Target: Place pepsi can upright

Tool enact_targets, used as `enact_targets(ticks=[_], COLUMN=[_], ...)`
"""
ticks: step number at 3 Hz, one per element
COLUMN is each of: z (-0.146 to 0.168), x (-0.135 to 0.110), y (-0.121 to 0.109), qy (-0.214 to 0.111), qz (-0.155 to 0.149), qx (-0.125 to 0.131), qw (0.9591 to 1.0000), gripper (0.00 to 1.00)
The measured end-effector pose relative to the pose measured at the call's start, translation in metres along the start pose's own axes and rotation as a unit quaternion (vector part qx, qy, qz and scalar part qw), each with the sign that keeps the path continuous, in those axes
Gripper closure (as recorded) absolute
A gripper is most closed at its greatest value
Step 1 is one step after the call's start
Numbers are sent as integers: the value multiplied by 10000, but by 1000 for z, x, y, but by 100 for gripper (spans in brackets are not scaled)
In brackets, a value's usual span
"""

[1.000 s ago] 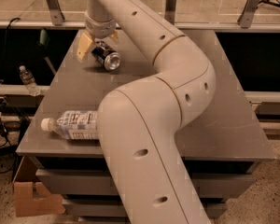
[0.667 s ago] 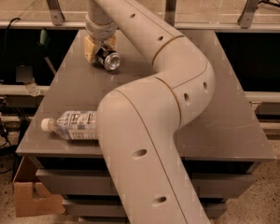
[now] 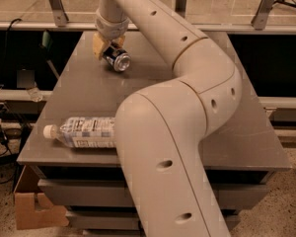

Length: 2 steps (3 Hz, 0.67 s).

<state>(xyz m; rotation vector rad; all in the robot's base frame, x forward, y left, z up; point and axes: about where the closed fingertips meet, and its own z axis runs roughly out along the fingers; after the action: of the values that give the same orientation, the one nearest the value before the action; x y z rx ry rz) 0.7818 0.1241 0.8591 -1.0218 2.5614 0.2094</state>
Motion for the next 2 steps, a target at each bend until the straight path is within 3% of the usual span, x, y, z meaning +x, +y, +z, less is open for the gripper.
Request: enact_targets(ticks=[1,2], z=[-40,-91], x=[4,21], y=[-1,7], qy=[-660,-1507], qz=[-121,-406], qx=[-389,-831], qw=[9970,9842], gripper=[100,100])
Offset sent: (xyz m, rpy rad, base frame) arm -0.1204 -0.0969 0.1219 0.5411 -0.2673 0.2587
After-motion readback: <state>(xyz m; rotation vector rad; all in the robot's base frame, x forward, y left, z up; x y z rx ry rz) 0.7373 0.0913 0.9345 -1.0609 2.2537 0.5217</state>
